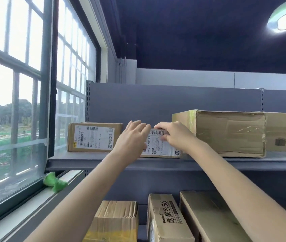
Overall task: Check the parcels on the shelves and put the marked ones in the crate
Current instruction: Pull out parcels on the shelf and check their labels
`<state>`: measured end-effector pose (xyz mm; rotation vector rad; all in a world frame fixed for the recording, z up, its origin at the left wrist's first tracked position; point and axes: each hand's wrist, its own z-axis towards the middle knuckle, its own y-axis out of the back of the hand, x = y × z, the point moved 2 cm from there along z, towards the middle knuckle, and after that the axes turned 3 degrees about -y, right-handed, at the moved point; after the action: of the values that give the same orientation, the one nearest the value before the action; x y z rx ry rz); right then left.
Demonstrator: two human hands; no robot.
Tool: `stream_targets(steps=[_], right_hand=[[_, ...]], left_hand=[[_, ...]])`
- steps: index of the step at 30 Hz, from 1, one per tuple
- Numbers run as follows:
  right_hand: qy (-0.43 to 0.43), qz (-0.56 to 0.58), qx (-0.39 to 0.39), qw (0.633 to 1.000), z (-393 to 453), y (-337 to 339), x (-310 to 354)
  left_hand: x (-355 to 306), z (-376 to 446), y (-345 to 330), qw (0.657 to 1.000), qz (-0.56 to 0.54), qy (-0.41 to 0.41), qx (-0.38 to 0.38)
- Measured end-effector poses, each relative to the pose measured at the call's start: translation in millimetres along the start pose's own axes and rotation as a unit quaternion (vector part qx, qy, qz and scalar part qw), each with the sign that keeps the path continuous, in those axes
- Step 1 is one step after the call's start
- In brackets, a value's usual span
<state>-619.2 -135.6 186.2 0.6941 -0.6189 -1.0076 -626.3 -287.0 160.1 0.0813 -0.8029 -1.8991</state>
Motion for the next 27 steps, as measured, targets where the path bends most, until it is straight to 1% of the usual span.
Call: stream_targets(steps=[2, 3, 6, 10, 13, 17, 21, 24, 27], right_hand=[[-0.011, -0.019, 0.008, 1.000, 8.9, -12.4, -6.2], [-0.013, -0.026, 0.005, 1.000, 12.9, -18.7, -9.6], [-0.021, -0.036, -0.019, 0.999, 22.4, -29.8, -16.2], [-0.035, -0.037, -0.016, 0.999, 32.9, -36.5, -19.9], [-0.037, -0.044, -0.011, 0.998, 38.5, -41.2, -22.7], [-0.009, -0.066, -0.021, 0.998, 41.9, -41.6, -23.0], [0.000, -0.100, -0.020, 0.995, 38.3, -41.3, -21.1], [0.025, -0.063, -0.060, 0.996, 18.9, -23.7, -15.1], [0.060, -0.046, -0.137, 0.988, -3.3, 26.1, -25.0]], left_hand=[[1.8, 6.1, -14.1, 1.000, 0.022, -0.015, -0.005], [2.9, 7.6, -18.3, 1.000, 0.017, -0.010, 0.007], [11.2, 15.5, -32.7, 0.998, -0.047, 0.017, 0.030], [20.2, 24.6, -47.6, 0.995, -0.071, 0.044, 0.051], [25.5, 28.7, -53.9, 0.996, -0.055, 0.050, 0.056], [25.9, 34.0, -58.2, 0.998, -0.021, 0.044, 0.049], [23.5, 35.2, -54.4, 0.998, -0.019, 0.037, 0.050], [20.2, 36.8, -44.2, 0.998, -0.034, 0.031, 0.036], [-1.9, 45.7, -20.7, 0.993, -0.107, 0.053, -0.011]])
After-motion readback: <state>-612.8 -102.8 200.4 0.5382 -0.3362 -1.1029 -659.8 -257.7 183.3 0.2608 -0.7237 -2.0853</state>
